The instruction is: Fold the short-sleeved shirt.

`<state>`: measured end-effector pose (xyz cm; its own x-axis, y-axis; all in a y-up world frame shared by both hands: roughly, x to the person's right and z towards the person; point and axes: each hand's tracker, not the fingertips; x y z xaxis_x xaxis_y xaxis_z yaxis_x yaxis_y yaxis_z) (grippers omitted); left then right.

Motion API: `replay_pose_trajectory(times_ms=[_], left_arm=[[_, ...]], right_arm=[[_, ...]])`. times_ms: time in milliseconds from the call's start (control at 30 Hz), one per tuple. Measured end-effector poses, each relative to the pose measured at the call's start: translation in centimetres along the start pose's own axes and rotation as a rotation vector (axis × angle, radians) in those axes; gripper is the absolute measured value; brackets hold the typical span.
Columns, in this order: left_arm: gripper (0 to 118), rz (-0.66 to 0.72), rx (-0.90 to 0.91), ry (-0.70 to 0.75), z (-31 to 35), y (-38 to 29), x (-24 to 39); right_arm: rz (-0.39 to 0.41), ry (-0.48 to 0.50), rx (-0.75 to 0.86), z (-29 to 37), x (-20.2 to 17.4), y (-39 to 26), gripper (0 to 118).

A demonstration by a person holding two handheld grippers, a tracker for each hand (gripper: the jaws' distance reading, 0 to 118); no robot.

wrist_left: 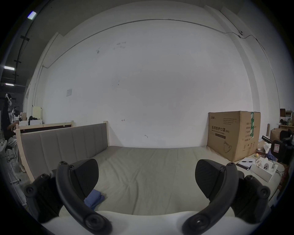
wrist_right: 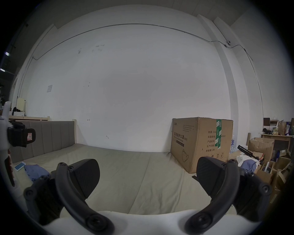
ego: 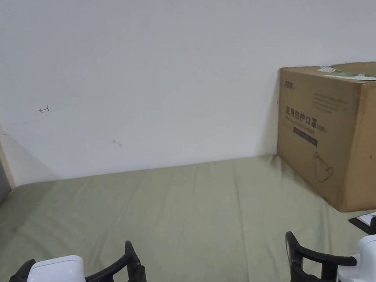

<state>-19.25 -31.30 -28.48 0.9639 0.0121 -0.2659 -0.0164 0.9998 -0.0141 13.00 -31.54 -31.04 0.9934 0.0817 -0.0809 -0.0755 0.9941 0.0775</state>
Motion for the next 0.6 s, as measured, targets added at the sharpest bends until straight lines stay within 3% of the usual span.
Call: replay_pose_trajectory(times_ms=[433,600], left_arm=[[118,0.029,-0.094,-0.031,-0.37,-0.16,0.33],[118,-0.042,-0.104,0.036,-0.57,-0.48,0.94]], right_arm=[[0.021,0.022,-0.036,-0.21,-0.33,-0.52,118],[0.004,0.022,-0.049,-0.26,-0.40,-0.69,118]])
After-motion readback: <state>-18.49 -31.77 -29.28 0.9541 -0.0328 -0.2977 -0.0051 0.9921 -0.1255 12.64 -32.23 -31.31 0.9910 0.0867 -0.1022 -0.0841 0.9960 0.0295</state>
